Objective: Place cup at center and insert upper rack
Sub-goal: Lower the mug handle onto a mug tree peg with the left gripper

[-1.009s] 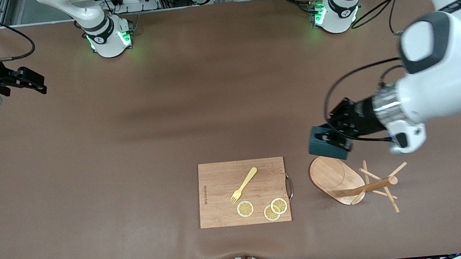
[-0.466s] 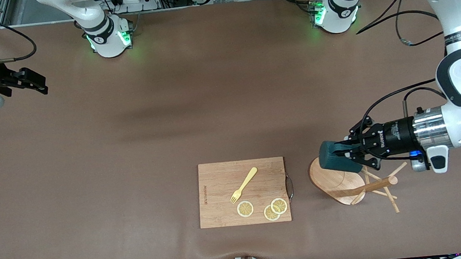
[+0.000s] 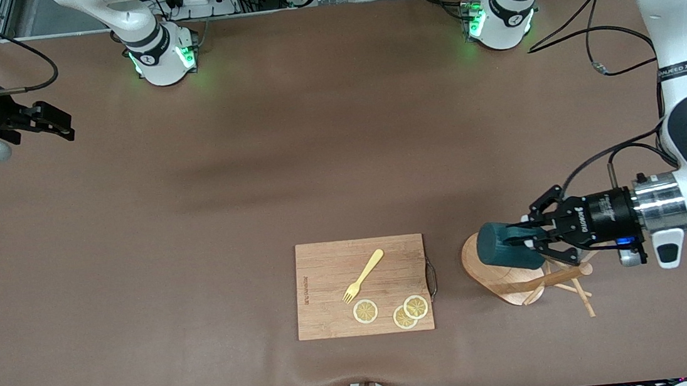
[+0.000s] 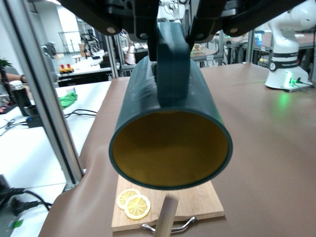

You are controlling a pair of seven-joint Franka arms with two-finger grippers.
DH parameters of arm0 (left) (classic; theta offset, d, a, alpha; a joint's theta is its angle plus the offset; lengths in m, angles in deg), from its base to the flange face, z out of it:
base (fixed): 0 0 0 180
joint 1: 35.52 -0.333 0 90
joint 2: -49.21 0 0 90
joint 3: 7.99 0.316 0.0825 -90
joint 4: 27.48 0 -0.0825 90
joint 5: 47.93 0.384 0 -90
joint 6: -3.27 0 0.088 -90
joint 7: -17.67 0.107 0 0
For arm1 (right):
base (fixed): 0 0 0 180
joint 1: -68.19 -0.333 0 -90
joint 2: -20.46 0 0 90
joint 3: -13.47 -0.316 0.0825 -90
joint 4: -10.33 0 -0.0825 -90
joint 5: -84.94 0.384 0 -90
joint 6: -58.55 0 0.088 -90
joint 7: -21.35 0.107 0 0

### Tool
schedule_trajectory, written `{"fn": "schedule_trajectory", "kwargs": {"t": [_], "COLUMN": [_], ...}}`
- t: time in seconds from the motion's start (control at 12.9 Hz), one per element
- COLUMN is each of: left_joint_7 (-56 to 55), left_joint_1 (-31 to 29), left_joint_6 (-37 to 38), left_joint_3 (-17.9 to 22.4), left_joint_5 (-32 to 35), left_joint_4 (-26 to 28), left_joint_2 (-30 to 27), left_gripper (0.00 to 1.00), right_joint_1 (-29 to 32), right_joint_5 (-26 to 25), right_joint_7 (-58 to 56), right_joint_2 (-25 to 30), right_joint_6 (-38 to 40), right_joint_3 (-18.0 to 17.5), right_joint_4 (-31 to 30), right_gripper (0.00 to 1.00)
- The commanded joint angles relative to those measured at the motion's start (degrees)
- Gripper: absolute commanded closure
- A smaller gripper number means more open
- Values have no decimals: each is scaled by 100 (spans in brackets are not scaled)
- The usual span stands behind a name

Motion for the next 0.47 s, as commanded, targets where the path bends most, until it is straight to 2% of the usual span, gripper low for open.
{"fn": "schedule_trajectory", "kwargs": {"t": [0.0,0.39], "left_joint_7": [257,513], "left_joint_1": [-133,-336], "left_joint_6": [-8,18], "left_joint_3": [-47,-56], "left_joint_5": [-376,-737], "left_joint_4": [-26,-26], "left_joint_2": [184,334], "left_gripper": [100,100], "right_joint_1": [-34,-51], "right_joint_5": [-63,-80], "right_joint_7": [101,92], "right_joint_2": [1,9], "right_joint_6": [-42,-103], "right_joint_3": [20,20], "right_joint_4": [-10,-80], "right_gripper": [0,0]}}
